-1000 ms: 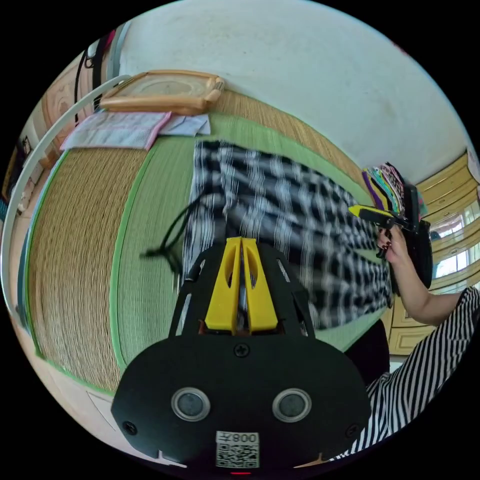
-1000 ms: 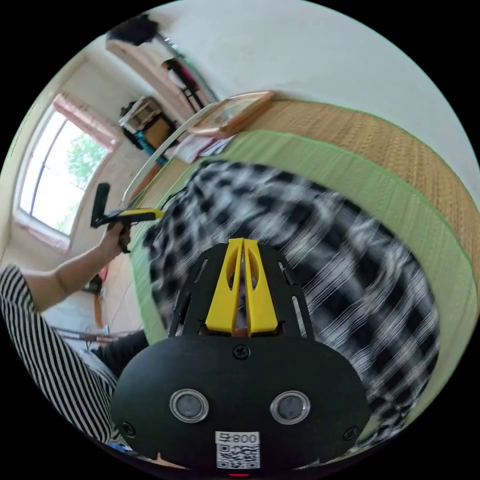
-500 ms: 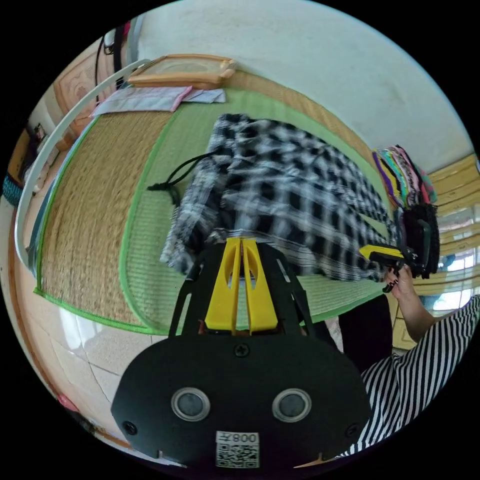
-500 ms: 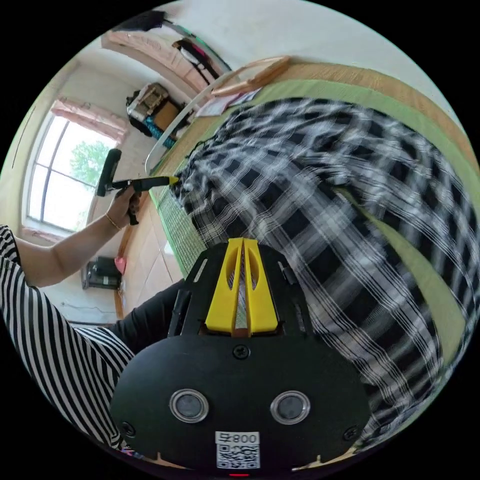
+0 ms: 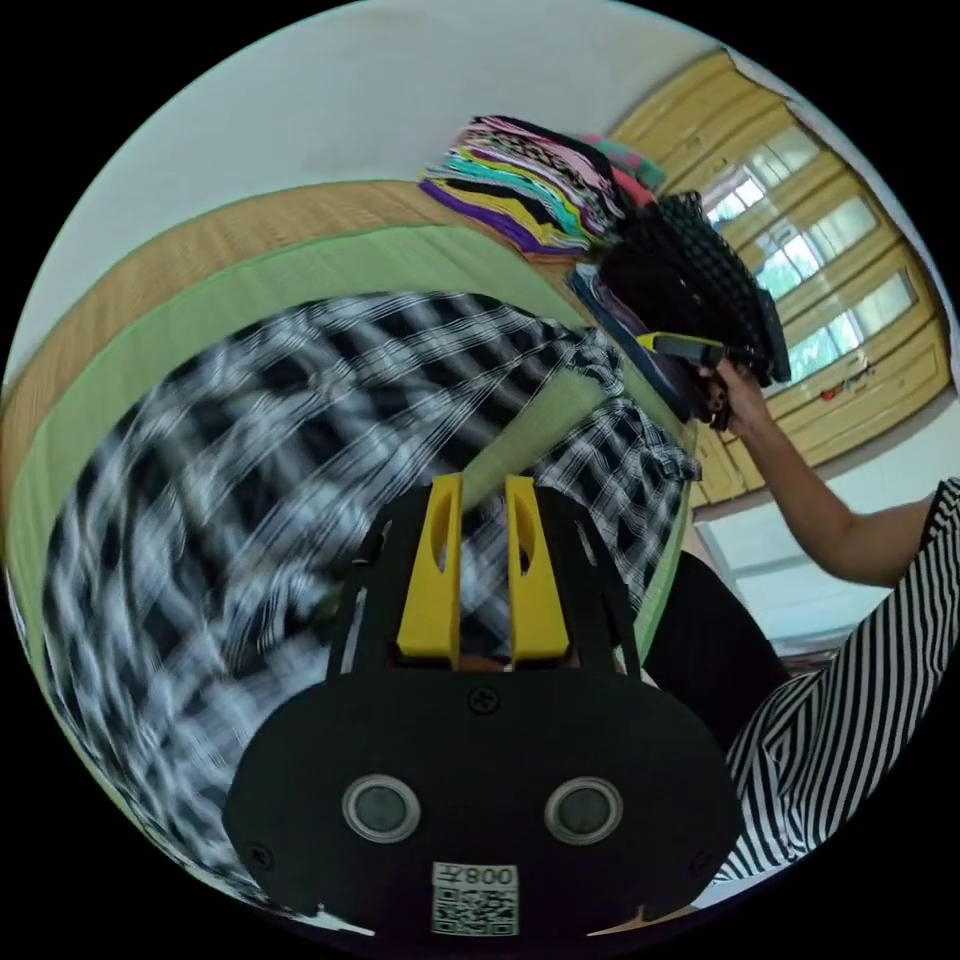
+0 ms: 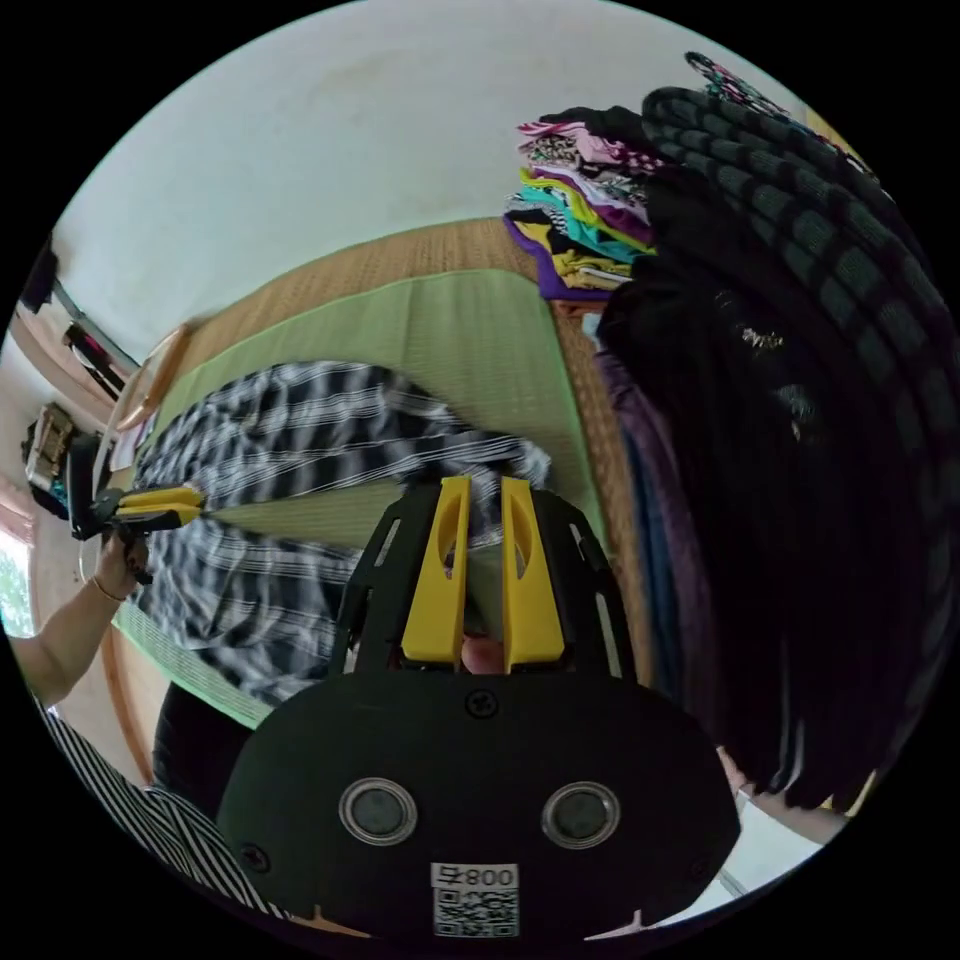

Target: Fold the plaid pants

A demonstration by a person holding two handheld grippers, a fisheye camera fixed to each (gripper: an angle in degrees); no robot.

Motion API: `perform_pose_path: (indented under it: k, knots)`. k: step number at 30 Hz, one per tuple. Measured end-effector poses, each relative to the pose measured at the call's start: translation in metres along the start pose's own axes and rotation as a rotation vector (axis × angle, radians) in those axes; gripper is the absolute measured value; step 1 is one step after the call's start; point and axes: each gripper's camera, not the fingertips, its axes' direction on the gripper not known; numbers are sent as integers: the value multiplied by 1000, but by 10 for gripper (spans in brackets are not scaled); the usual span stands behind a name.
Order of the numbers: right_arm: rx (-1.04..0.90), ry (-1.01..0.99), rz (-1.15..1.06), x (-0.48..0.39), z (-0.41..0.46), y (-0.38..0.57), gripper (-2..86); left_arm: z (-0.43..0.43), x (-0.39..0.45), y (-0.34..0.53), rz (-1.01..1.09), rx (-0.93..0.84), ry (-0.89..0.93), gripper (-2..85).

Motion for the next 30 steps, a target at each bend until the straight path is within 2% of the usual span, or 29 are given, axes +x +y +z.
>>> perform_pose_path:
  k: [6, 8, 15, 21, 25, 30]
  knots:
    - [-178, 69, -109, 34, 59, -32, 69, 54, 10, -55, 56, -194, -186, 54]
    - [-262, 104, -119, 43, 87, -35, 56, 57, 13, -61, 60, -186, -207, 30]
    - [-274, 181, -191, 51, 95, -54, 2, 60, 13, -84, 13, -129, -174, 4]
    - [-129, 163, -207, 63, 44, -91, -3, 17, 8, -106, -31, 94, -148, 2]
    - [50, 150, -222, 69, -26, -108, -3, -13, 12, -113, -9, 233, -107, 2]
    - [118, 72, -177, 97, -50, -87, -1, 5, 17, -113, 19, 231, -26, 4]
